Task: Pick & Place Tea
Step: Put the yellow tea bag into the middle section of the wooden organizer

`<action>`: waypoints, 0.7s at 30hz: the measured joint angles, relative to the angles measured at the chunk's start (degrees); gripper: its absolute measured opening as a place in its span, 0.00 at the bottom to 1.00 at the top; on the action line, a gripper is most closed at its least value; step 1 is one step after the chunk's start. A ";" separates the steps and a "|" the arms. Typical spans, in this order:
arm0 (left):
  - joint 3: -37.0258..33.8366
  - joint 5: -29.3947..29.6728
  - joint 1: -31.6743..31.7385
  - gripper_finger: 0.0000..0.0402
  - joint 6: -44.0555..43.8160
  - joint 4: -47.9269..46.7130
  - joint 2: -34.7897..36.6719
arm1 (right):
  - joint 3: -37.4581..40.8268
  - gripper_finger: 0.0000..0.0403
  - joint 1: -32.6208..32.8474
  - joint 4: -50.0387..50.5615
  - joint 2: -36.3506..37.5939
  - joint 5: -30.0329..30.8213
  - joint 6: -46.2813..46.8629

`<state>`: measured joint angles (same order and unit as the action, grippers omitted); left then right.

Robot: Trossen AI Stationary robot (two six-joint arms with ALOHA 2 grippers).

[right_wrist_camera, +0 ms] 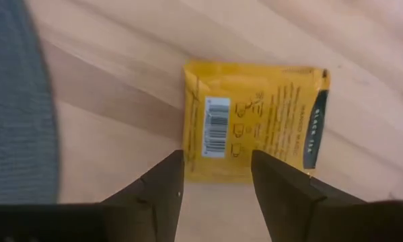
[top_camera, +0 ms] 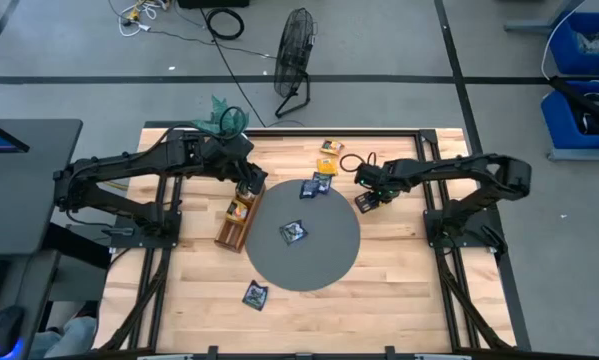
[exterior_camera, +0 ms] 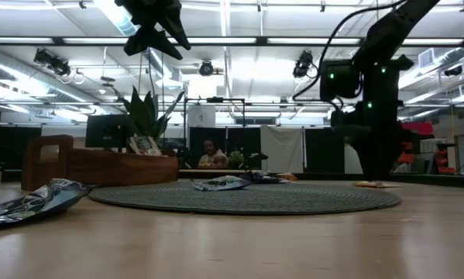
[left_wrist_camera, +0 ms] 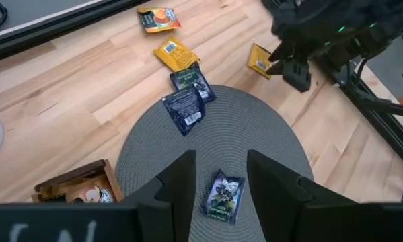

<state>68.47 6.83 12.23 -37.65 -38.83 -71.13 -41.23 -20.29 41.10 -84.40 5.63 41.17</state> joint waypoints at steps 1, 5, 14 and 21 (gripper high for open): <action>0.00 0.00 0.00 0.34 0.00 0.00 0.00 | 0.00 0.45 0.20 -0.05 -0.97 0.13 0.00; 0.00 0.00 0.00 0.34 -0.02 0.00 -0.01 | -0.29 0.45 0.95 -1.75 -4.14 0.66 -0.05; 0.00 0.00 0.00 0.34 0.61 0.00 -0.02 | -0.31 0.30 1.11 -3.98 -6.05 1.40 -2.81; -0.02 1.07 0.00 0.34 1.33 -0.31 -0.04 | -0.09 0.04 1.71 -5.60 -5.30 2.08 -4.52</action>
<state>68.45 7.90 12.23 -36.32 -39.13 -71.18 -41.33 -18.58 35.50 -89.70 7.70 36.65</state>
